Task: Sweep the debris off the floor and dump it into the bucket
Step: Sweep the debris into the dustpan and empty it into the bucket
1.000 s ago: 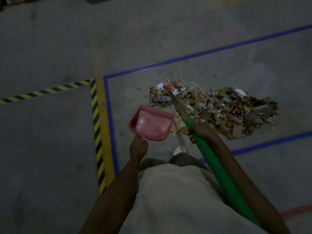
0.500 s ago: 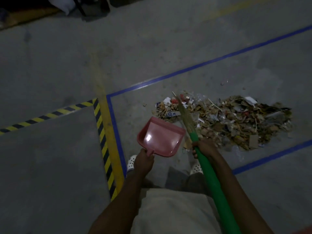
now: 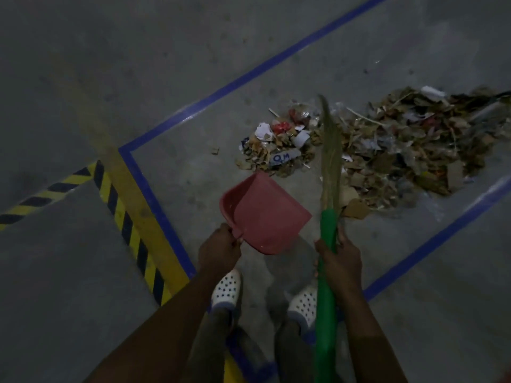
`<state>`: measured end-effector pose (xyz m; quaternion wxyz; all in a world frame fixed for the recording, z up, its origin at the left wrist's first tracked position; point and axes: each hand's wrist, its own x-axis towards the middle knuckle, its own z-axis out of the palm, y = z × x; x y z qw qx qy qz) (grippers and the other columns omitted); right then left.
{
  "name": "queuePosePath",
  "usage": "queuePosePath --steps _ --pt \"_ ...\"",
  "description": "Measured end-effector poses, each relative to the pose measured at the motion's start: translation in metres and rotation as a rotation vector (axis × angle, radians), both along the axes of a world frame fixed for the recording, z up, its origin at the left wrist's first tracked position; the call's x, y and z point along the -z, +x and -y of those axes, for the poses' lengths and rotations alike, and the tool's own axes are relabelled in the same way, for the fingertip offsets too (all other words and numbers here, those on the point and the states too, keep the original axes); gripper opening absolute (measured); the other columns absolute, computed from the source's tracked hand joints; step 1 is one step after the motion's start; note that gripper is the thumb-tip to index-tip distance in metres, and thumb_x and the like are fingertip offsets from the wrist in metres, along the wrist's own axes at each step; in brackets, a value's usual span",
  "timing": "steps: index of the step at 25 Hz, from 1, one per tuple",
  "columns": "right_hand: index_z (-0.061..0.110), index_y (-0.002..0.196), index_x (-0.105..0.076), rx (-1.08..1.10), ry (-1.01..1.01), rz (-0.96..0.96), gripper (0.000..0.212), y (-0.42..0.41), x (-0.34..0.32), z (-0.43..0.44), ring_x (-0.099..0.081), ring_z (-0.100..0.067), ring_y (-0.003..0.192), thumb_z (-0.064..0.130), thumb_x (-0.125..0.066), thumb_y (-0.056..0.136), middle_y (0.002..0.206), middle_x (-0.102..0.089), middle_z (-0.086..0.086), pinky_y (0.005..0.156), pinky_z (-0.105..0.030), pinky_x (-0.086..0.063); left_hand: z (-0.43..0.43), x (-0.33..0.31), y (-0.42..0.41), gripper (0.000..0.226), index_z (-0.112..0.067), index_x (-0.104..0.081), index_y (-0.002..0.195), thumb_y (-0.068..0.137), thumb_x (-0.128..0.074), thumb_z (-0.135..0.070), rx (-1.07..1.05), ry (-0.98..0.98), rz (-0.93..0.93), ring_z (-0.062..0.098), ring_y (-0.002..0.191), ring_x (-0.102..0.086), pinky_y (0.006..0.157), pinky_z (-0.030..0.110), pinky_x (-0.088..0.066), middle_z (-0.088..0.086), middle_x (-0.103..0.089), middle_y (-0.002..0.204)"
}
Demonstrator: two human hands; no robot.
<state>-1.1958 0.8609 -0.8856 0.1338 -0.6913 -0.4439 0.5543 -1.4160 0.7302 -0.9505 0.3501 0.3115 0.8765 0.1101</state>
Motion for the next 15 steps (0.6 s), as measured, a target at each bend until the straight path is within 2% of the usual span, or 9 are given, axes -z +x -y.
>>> queuePosePath --steps 2,4,7,10,12,15 --pt "0.052 0.140 -0.036 -0.018 0.107 0.046 0.064 -0.015 0.111 -0.001 -0.067 -0.021 0.051 0.022 -0.070 0.094 0.075 -0.071 -0.012 0.047 -0.038 -0.058 -0.025 0.106 -0.026 0.031 -0.016 -0.054 0.107 0.090 -0.062 -0.042 0.061 0.046 -0.097 0.032 0.097 -0.065 0.070 0.036 -0.047 0.009 -0.066 0.102" --pt "0.050 0.146 -0.033 -0.041 0.203 0.103 0.067 -0.027 0.210 -0.003 -0.072 -0.029 0.068 0.024 -0.068 0.095 0.092 -0.073 -0.015 0.062 -0.047 -0.062 -0.036 0.190 -0.052 0.030 -0.019 -0.054 0.102 0.088 -0.062 -0.045 0.068 0.082 -0.191 0.032 0.093 -0.066 0.067 0.035 -0.045 0.008 -0.068 0.099" --pt "0.046 0.156 -0.028 -0.022 0.270 0.122 0.075 -0.035 0.333 -0.007 -0.071 -0.039 0.092 0.028 -0.067 0.095 0.111 -0.071 -0.020 0.080 -0.054 -0.060 -0.012 0.281 -0.082 0.032 -0.023 -0.050 0.095 0.087 -0.062 -0.052 0.010 0.134 -0.338 0.032 0.083 -0.067 0.059 0.032 -0.039 0.008 -0.069 0.088" --pt "0.047 0.156 -0.024 -0.024 0.312 0.107 0.077 -0.046 0.409 -0.012 -0.070 -0.041 0.089 0.027 -0.067 0.095 0.106 -0.072 -0.021 0.078 -0.056 -0.060 0.026 0.336 -0.112 0.035 -0.022 -0.051 0.094 0.087 -0.064 -0.054 -0.066 0.153 -0.435 0.038 0.079 -0.067 0.059 0.035 -0.041 0.016 -0.069 0.084" --pt "0.047 0.156 -0.022 -0.043 0.375 0.107 0.079 -0.054 0.438 -0.021 -0.070 -0.039 0.081 0.025 -0.067 0.095 0.098 -0.072 -0.019 0.074 -0.054 -0.061 0.035 0.360 -0.127 0.035 -0.022 -0.051 0.094 0.087 -0.065 -0.053 -0.102 0.165 -0.445 0.040 0.078 -0.066 0.060 0.037 -0.042 0.019 -0.068 0.083" --pt "0.045 0.157 -0.021 -0.034 0.452 0.107 0.080 -0.070 0.477 -0.044 -0.070 -0.038 0.082 0.027 -0.066 0.094 0.099 -0.073 -0.016 0.074 -0.052 -0.061 0.023 0.393 -0.143 0.034 -0.024 -0.050 0.091 0.086 -0.065 -0.055 -0.144 0.216 -0.492 0.040 0.077 -0.065 0.059 0.036 -0.040 0.017 -0.067 0.082"
